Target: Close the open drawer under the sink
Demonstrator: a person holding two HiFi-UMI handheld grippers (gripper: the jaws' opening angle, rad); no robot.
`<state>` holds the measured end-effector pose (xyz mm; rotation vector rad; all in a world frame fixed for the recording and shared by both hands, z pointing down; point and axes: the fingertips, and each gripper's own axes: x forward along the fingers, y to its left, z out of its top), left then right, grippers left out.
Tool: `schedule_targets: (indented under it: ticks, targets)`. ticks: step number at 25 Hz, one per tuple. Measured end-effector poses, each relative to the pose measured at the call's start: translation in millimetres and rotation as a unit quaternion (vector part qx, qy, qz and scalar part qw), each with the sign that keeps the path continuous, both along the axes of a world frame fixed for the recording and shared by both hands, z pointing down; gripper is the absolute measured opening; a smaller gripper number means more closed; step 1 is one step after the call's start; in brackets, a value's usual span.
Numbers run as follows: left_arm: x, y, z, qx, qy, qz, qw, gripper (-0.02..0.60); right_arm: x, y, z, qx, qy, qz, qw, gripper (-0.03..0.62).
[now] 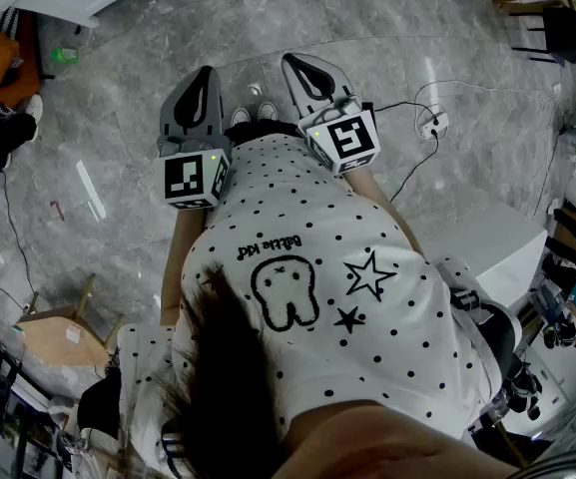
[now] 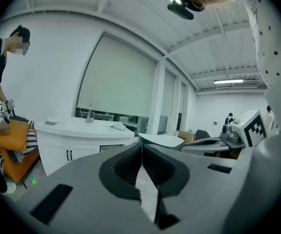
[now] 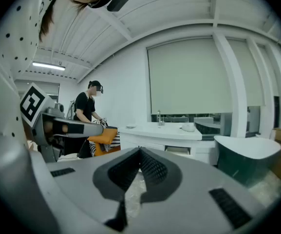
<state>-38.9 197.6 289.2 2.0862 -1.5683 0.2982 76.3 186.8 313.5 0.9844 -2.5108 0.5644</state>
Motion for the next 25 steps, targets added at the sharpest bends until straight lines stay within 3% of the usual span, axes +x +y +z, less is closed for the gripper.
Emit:
schedule_targets:
  ticks: [18, 25]
  targets:
    - [0, -7, -1, 0.008, 0.003, -0.010, 0.9999, 0.012, -1, -6, 3, 0.003, 0.003, -0.012, 1.000, 0.014]
    - [-6, -10, -1, 0.003, 0.022, -0.024, 0.9994, 0.012, 0, -12, -4, 0.013, -0.003, -0.008, 1.000, 0.014]
